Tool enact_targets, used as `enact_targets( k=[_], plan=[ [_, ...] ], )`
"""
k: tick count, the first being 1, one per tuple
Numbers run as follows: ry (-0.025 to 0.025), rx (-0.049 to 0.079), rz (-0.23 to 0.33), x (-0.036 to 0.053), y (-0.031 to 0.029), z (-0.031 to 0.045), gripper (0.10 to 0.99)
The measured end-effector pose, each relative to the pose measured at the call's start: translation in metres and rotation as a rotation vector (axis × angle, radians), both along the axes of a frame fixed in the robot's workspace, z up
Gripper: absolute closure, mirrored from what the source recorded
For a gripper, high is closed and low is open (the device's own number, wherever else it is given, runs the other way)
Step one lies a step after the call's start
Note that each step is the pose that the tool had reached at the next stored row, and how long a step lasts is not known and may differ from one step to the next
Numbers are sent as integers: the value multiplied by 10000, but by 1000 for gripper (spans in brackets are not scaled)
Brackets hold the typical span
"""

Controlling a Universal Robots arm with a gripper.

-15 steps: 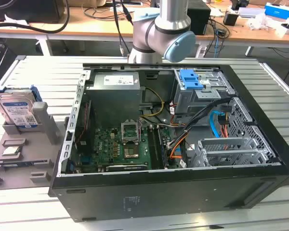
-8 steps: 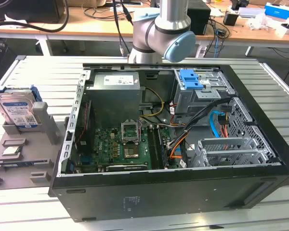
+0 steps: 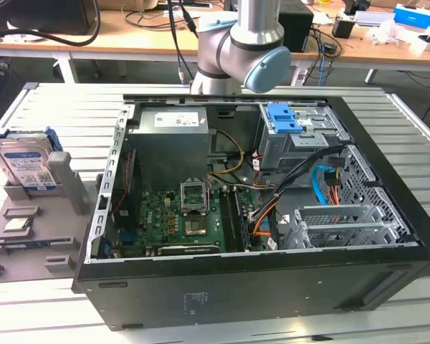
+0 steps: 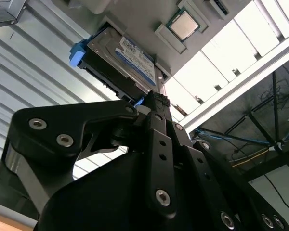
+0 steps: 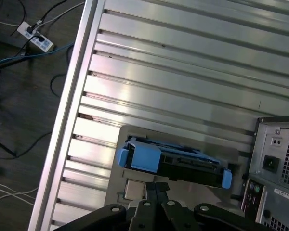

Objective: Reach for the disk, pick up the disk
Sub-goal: 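Pick up the disk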

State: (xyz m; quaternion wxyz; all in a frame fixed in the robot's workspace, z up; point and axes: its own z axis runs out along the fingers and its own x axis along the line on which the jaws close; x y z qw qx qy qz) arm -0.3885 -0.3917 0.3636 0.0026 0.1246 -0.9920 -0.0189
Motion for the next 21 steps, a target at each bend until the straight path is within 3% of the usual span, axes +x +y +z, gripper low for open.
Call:
enact_targets(
  k=[21],
  plan=[
    [0, 0, 2645, 0, 0, 0, 980]
  ],
)
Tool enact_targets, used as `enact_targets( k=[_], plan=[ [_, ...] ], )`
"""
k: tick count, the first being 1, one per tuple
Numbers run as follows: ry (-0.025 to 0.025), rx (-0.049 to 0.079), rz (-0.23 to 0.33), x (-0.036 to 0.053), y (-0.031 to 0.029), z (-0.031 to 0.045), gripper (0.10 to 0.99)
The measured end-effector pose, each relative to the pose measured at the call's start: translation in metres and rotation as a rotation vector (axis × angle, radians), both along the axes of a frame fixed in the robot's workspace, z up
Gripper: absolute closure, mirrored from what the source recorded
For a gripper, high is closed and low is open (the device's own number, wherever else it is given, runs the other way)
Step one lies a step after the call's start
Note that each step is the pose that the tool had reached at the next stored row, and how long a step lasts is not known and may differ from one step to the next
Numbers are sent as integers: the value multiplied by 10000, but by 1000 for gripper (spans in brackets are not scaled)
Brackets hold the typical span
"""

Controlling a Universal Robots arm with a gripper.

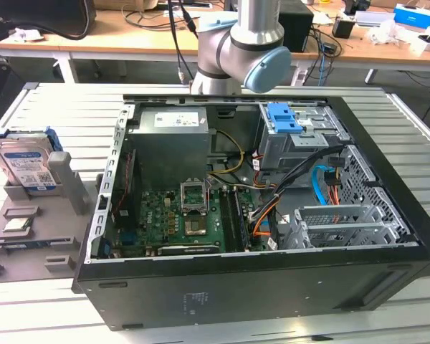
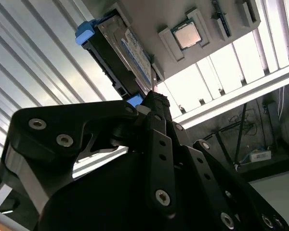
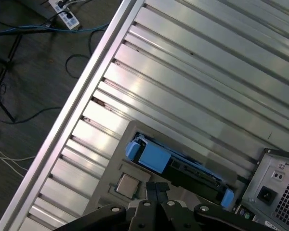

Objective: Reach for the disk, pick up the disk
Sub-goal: 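Pick up the disk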

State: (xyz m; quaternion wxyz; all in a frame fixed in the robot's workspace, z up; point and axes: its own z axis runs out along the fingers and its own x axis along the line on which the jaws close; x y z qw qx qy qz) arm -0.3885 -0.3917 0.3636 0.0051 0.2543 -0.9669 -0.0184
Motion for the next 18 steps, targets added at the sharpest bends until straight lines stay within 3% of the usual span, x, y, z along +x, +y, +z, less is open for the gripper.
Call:
enact_targets(
  k=[18],
  plan=[
    [1, 0, 1867, 0, 0, 0, 980]
  ],
)
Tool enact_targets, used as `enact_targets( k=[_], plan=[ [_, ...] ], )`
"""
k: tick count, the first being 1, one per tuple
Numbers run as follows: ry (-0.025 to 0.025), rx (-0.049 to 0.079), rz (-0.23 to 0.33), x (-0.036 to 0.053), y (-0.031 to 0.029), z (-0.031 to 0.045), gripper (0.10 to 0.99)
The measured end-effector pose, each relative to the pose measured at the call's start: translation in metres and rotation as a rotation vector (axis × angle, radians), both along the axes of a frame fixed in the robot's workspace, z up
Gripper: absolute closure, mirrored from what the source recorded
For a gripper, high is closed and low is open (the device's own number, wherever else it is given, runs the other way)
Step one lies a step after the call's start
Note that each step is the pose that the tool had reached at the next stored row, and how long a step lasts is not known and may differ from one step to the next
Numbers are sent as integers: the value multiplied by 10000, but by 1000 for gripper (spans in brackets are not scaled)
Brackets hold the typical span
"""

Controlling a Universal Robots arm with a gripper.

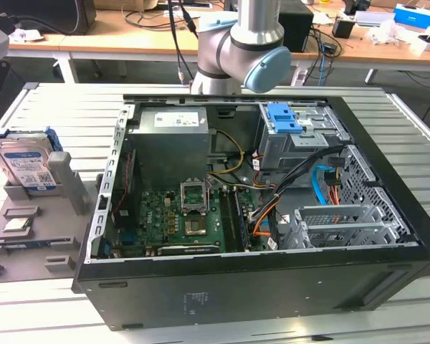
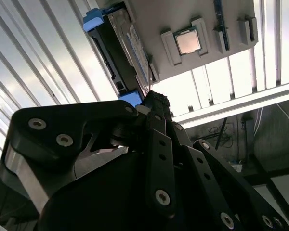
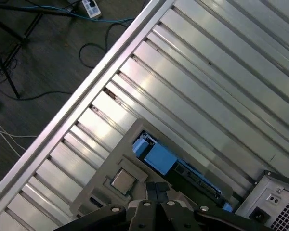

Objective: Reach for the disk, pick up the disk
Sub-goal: 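Pick up the disk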

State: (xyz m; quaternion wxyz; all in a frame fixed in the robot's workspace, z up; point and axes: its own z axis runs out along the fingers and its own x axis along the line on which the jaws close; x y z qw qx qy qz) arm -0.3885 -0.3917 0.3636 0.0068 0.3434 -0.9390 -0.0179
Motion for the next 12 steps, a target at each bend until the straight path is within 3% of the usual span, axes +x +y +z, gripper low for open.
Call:
enact_targets(
  k=[12],
  plan=[
    [-1, 0, 1558, 0, 0, 0, 980]
  ],
)
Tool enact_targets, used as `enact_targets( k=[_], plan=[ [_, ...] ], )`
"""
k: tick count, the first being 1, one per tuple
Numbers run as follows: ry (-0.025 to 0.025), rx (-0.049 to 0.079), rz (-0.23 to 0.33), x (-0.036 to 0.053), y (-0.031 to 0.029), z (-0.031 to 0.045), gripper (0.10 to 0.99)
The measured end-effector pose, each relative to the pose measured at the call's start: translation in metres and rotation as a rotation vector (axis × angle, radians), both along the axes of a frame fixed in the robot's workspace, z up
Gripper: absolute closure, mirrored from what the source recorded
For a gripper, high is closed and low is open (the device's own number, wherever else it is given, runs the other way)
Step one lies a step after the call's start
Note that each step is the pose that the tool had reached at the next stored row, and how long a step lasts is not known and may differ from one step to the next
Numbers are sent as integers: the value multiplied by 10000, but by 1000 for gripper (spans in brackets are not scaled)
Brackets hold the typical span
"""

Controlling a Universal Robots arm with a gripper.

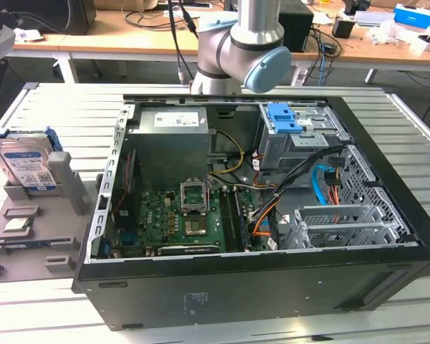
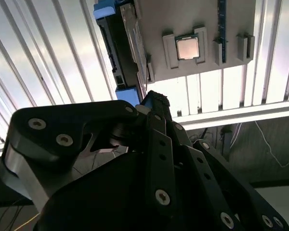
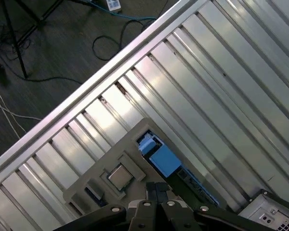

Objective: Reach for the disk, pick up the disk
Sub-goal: 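Pick up the disk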

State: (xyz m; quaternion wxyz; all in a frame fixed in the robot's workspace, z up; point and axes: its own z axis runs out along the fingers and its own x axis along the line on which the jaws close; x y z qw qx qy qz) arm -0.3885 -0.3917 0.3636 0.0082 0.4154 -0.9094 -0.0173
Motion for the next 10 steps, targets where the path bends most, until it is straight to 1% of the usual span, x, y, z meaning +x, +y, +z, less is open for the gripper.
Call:
enact_targets(
  k=[1, 3, 5, 10],
  plan=[
    [0, 0, 213, 0, 0, 0, 980],
    [0, 0, 357, 0, 0, 0, 980],
    [0, 0, 644, 0, 0, 0, 980],
    [0, 0, 933, 0, 0, 0, 980]
  ],
)
